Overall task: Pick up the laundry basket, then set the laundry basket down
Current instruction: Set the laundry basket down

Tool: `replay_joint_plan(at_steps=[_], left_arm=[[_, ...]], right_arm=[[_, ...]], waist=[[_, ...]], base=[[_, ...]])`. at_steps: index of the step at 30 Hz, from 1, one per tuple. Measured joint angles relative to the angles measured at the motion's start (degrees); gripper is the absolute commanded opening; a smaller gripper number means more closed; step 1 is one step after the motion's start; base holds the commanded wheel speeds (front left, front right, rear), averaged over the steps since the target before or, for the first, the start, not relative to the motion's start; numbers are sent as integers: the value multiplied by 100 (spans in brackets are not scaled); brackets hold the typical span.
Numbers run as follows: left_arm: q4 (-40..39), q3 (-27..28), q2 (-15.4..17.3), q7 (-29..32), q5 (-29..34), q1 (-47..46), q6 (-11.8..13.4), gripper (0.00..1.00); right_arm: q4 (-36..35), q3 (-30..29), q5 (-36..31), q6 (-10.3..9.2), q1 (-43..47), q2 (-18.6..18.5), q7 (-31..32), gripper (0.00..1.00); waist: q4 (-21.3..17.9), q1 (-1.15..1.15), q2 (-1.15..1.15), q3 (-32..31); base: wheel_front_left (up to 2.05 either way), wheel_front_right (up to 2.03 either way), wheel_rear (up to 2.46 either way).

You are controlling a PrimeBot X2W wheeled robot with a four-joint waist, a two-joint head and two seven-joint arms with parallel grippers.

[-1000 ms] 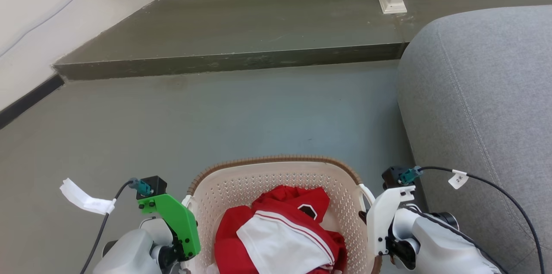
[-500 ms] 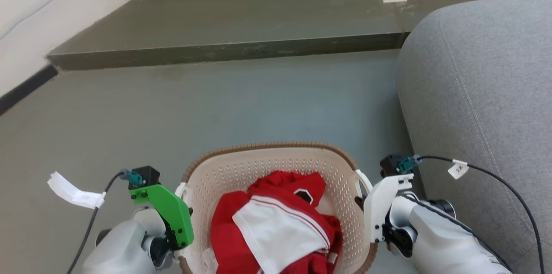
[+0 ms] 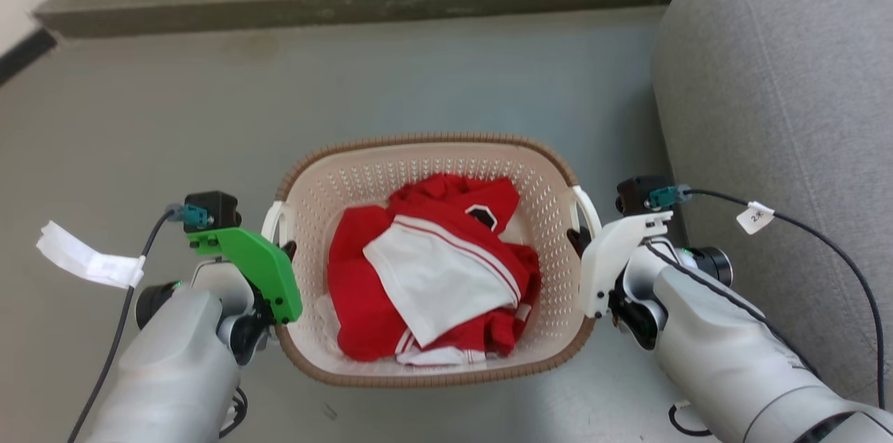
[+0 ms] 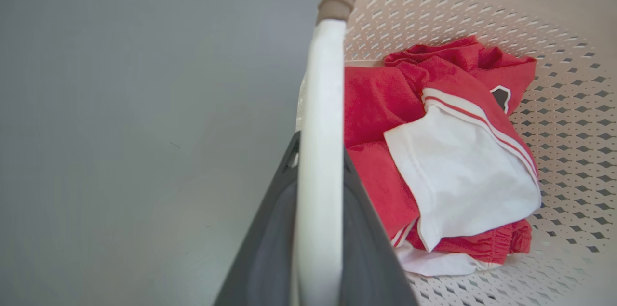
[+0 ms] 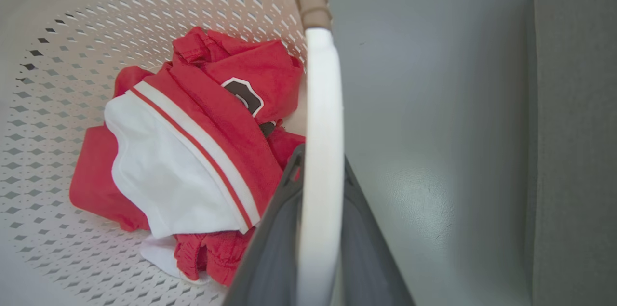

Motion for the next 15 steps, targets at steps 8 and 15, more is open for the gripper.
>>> replay_joint_plan(at_steps=[8, 15], left_arm=[[35, -8, -27, -209, 137, -329, 23, 0], [87, -11, -77, -425, 224, -611, 23, 0]], right_arm=[[38, -8, -62, -87, -370, -42, -192, 0], [83, -43, -102, -133, -680, -91, -342, 0]], waist=[[38, 0, 0, 614], [82, 1, 0, 1174]], base=[[0, 0, 0], [0, 0, 0]])
